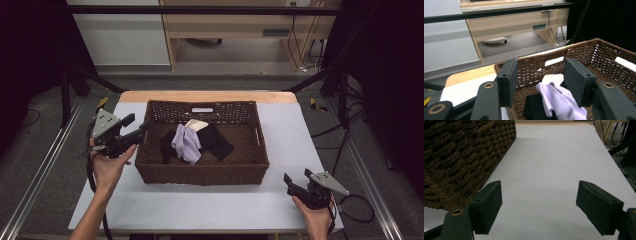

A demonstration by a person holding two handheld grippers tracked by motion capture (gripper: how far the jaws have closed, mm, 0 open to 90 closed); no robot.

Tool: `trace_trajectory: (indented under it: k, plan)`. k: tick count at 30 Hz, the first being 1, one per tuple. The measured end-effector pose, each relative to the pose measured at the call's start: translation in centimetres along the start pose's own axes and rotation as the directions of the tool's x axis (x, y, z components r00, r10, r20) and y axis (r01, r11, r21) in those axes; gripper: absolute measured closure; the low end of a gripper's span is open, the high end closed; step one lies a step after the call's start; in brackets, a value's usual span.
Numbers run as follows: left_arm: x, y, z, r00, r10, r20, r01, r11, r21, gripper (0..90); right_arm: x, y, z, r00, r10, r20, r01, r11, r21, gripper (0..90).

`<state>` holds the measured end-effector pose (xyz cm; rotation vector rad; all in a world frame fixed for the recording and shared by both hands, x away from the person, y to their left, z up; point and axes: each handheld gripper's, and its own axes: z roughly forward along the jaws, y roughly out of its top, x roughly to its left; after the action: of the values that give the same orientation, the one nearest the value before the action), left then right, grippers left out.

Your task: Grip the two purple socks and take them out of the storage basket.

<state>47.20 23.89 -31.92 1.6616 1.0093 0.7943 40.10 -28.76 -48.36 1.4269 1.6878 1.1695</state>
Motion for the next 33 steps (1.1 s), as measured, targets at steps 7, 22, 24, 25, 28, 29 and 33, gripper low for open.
trace_trajectory:
  k: [7,22,24,25,28,29,33]
  plan:
    - [-1.6,0.9,2.6,0.9993,0.039,0.001,-0.039,0.9987,0.032,44.9,0.0,0.1,0.1,1.0000,0.001,0.002,-0.001,1.000,-0.001,21.3]
    - [-3.3,-0.1,8.7,0.9983,0.041,0.042,-0.048,0.9817,0.184,51.1,0.4,0.1,0.4,0.9999,-0.013,0.008,0.013,1.000,0.007,23.4]
    - [-3.5,-0.4,9.2,0.9984,0.036,0.043,-0.043,0.9812,0.188,51.9,0.5,0.1,0.5,0.9998,-0.018,0.007,0.018,1.000,0.009,24.0]
    - [-3.5,-0.6,9.4,0.9984,0.038,0.042,-0.045,0.9802,0.193,51.9,0.5,0.1,0.5,0.9997,-0.023,0.009,0.023,1.000,0.011,24.2]
    - [-3.8,-1.1,10.0,0.9976,0.054,0.043,-0.062,0.9746,0.215,52.8,0.6,0.1,0.5,0.9995,-0.029,0.009,0.029,0.999,0.016,24.3]
    - [-4.0,-1.7,10.5,0.9967,0.046,0.067,-0.061,0.9684,0.242,52.7,0.6,0.2,0.5,0.9996,-0.025,0.010,0.025,0.999,0.021,24.3]
    - [-4.2,-2.4,10.9,0.9961,0.056,0.067,-0.073,0.9594,0.272,53.7,0.5,0.1,0.6,0.9997,-0.020,0.011,0.020,1.000,0.022,24.4]
